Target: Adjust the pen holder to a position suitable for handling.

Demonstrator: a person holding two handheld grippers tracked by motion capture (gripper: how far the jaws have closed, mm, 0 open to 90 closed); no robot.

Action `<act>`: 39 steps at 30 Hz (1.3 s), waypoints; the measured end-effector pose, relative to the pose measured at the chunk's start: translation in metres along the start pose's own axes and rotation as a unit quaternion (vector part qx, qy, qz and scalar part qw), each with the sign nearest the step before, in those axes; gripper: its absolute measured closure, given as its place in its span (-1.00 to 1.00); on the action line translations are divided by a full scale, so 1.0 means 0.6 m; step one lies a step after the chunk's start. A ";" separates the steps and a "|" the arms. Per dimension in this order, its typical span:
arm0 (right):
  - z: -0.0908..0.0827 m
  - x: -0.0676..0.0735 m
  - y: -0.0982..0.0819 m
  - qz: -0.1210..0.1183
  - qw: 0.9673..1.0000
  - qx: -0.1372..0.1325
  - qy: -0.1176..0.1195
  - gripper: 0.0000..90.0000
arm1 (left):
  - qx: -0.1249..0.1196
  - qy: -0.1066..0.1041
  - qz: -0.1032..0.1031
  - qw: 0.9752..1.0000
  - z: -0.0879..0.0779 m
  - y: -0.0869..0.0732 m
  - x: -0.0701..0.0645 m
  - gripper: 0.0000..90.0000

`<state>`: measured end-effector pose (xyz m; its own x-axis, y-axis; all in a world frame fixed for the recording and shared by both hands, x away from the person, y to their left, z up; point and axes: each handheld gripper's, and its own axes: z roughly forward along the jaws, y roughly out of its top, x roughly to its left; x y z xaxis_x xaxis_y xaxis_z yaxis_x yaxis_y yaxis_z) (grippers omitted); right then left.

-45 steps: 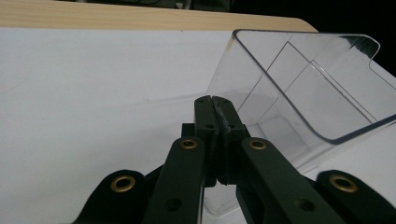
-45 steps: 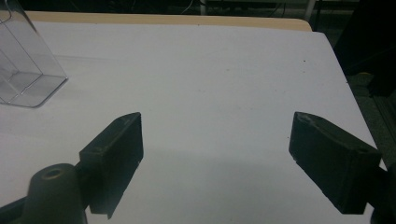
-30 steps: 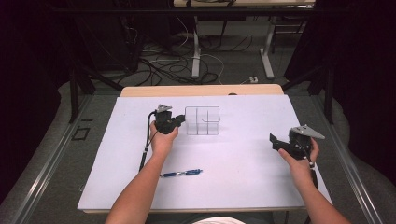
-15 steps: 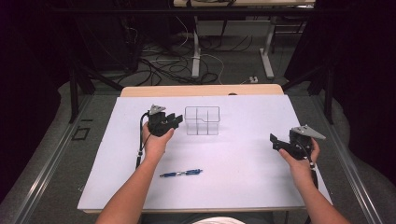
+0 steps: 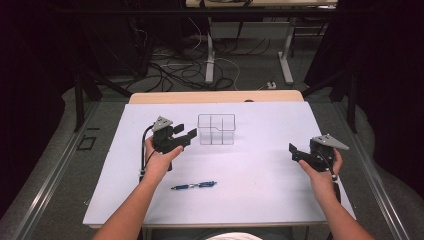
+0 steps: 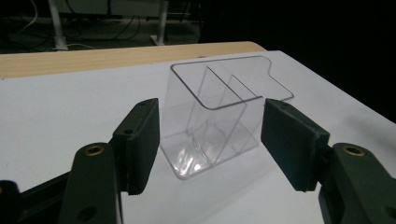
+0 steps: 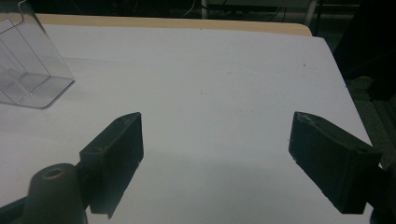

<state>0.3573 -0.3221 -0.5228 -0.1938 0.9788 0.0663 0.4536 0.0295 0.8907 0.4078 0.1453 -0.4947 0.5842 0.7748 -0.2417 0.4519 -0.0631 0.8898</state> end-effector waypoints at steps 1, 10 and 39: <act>0.000 -0.001 0.000 -0.002 1.000 -0.001 0.000 -0.61 | 0.001 -0.002 0.006 1.000 -0.003 -0.002 -0.001 -0.20; -0.003 -0.001 0.000 -0.002 1.000 -0.001 0.001 -0.61 | 0.026 -0.030 0.066 0.997 -0.035 -0.022 -0.001 -0.34; 0.001 0.011 -0.004 -0.012 1.000 0.010 0.019 -0.61 | 0.147 -0.105 0.198 0.963 -0.062 -0.104 -0.023 -0.42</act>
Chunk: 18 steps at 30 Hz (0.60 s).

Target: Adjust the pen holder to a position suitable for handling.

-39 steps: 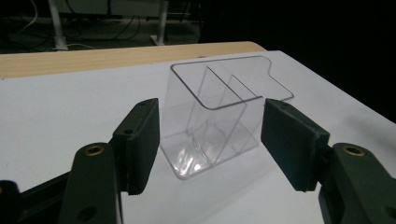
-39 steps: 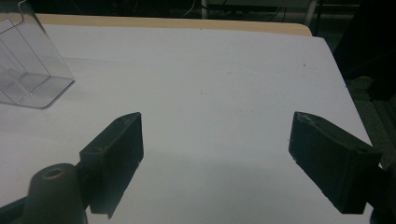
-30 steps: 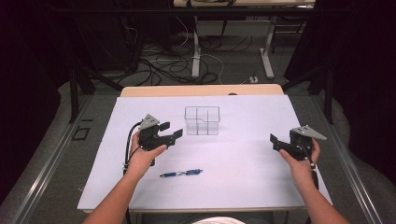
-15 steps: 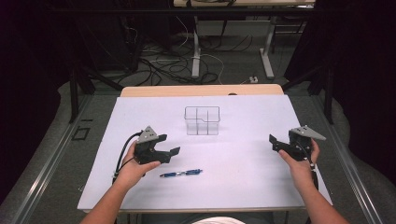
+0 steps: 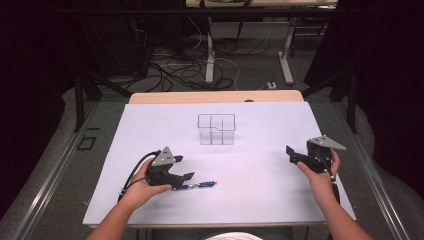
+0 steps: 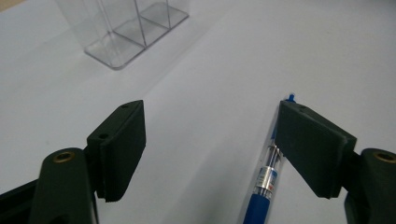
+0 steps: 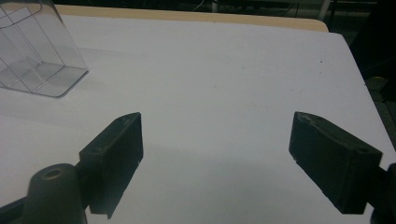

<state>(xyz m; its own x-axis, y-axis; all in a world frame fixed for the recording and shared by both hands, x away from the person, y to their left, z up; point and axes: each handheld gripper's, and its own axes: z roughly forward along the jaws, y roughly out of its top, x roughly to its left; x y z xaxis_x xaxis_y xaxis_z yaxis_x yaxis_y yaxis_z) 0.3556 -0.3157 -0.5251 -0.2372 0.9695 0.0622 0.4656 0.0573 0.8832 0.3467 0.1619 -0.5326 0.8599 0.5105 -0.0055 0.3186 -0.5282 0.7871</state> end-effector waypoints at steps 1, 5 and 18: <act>-0.001 0.000 0.000 -0.001 1.000 0.002 -0.001 -0.61 | 0.005 -0.004 0.002 1.000 0.002 -0.001 0.000 -0.40; 0.001 0.001 0.000 -0.005 1.000 0.001 0.002 -0.61 | 0.020 -0.017 0.011 1.000 0.010 -0.005 -0.002 -0.36; 0.002 0.002 -0.002 0.001 1.000 0.005 0.003 -0.61 | 0.042 -0.055 0.027 0.997 0.022 -0.014 -0.010 -0.07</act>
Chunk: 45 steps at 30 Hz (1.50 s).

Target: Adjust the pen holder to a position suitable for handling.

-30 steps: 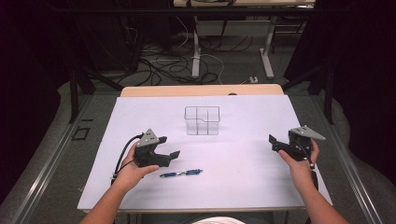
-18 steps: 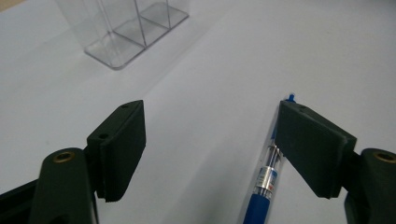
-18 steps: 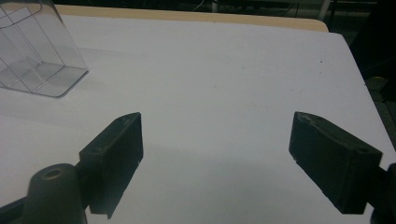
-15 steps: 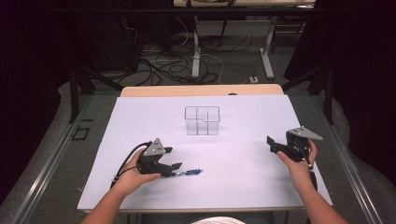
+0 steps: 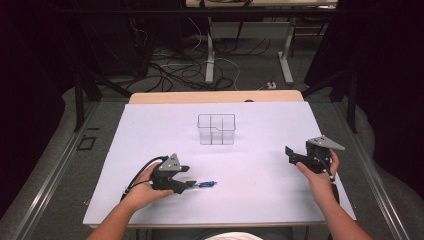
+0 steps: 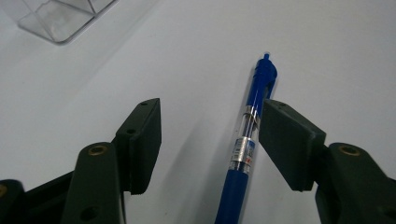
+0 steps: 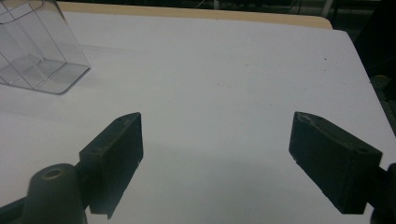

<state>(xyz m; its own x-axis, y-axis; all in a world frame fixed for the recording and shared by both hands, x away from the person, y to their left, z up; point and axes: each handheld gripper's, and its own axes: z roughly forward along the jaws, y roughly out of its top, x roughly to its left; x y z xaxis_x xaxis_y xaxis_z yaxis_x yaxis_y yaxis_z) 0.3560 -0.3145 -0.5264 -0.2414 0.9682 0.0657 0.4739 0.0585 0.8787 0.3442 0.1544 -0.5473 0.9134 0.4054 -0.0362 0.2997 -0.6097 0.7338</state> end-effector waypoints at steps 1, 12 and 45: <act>0.000 0.000 0.000 0.000 1.000 0.000 0.000 -0.61 | -0.003 -0.004 0.003 1.000 0.001 -0.001 0.000 -0.04; -0.001 -0.001 0.001 0.000 1.000 -0.001 0.000 -0.61 | 0.006 -0.016 0.008 1.000 0.009 -0.010 -0.002 0.16; 0.000 0.000 0.000 -0.001 1.000 0.001 0.002 -0.61 | 0.051 -0.052 0.069 0.995 0.019 -0.003 -0.010 0.72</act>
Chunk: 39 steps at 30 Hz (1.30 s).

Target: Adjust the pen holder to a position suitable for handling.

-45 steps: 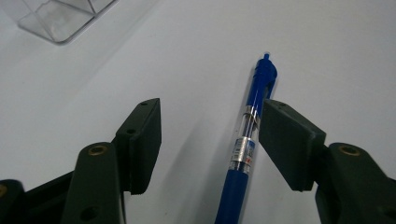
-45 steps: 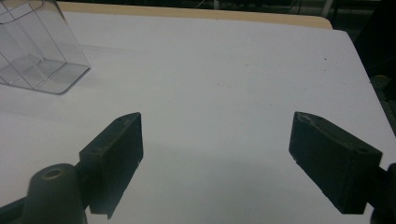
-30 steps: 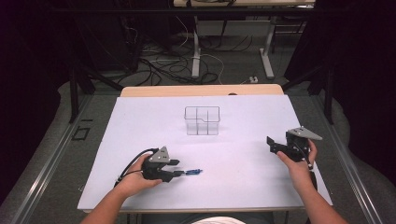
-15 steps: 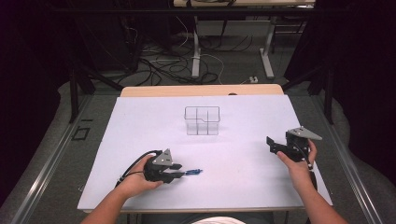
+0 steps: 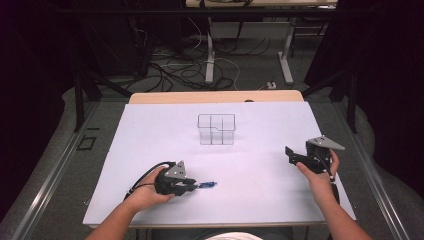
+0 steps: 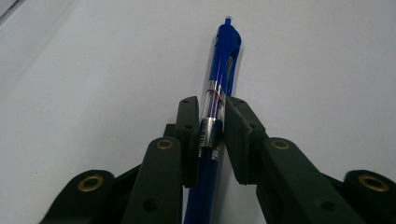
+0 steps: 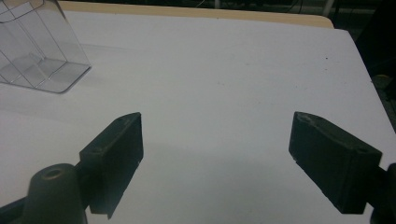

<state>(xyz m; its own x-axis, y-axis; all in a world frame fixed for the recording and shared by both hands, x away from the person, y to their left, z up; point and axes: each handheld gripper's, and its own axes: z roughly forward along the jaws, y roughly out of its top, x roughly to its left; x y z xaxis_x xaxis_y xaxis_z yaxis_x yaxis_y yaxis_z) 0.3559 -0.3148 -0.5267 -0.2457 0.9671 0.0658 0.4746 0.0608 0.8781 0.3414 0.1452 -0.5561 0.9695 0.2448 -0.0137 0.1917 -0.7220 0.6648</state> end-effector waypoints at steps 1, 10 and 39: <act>0.000 0.000 0.000 0.000 1.000 0.000 0.000 -0.61 | 0.003 0.000 0.001 1.000 -0.001 0.000 0.000 0.72; 0.000 0.000 0.000 0.000 1.000 0.000 0.000 -0.61 | 0.009 -0.001 0.007 1.000 -0.001 0.003 -0.001 0.77; 0.001 0.011 0.001 -0.027 1.000 -0.006 -0.001 -0.60 | -0.006 0.043 -0.095 0.995 -0.026 0.012 0.008 0.78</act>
<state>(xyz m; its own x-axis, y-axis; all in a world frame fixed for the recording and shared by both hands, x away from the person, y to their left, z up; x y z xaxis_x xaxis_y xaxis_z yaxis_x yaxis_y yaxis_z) 0.3548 -0.3081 -0.5259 -0.2697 0.9628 0.0174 0.4503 0.1101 0.8860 0.3453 0.1512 -0.5399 0.8991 0.4311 -0.0760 0.3679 -0.6501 0.6649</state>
